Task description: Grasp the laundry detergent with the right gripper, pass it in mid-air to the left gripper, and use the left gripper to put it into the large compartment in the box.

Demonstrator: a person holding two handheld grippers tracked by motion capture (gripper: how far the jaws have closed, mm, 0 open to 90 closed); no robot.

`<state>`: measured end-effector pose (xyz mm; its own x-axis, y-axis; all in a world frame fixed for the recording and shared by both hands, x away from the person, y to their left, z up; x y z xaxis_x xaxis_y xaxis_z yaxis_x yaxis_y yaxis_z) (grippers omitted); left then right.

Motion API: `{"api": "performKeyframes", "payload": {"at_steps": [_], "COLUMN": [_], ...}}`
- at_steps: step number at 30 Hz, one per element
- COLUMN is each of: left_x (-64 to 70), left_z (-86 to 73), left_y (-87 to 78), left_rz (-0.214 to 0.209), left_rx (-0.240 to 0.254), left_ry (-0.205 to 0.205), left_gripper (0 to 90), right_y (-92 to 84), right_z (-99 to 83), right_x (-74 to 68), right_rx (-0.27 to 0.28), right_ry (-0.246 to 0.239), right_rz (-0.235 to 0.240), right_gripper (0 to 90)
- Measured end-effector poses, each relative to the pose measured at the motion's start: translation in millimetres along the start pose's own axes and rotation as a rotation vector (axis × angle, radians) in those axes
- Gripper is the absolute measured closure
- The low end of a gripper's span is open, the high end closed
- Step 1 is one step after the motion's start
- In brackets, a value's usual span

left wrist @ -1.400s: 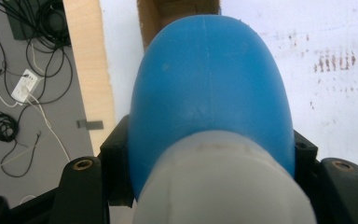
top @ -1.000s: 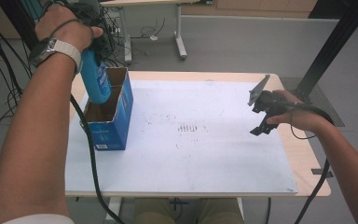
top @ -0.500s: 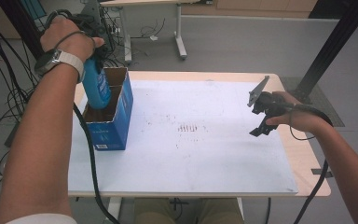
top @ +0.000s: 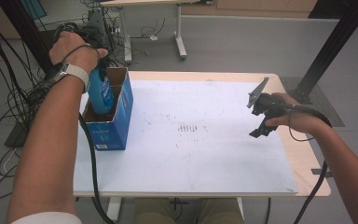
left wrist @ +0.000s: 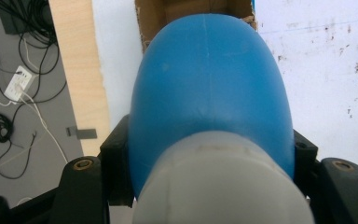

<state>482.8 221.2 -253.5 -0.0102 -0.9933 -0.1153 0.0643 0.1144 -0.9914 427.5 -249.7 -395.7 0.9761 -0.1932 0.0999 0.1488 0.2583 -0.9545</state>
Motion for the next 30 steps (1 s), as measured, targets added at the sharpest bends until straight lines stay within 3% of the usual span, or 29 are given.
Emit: {"api": "performKeyframes", "payload": {"at_steps": [10,30], "left_x": [-2.1,2.1], "left_z": [-0.8,-2.6], "left_y": [28.1,60.8], "left_rz": [0.016,0.013], "left_rx": [0.007,0.012], "left_ry": [0.007,0.022], "left_gripper": [38.0,37.9], "right_y": [4.6,10.8], "right_z": [-0.2,-0.1], "right_x": [0.1,-0.3], "right_rx": [-0.001,-0.001], "right_ry": [0.004,0.007], "right_rz": [0.007,0.018], "right_gripper": [9.9,9.9]}}
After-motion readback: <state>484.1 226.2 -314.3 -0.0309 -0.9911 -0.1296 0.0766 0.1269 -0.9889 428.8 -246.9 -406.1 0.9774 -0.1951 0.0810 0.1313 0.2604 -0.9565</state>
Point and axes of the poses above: each handheld gripper's, and its own axes: y roughly forward along the jaws, z roughly out of its top, x roughly to its right, the point moved 10 cm from there along y, roughly forward along the jaws, and after that the axes turned 6 degrees about -y, right-handed, at the moved point
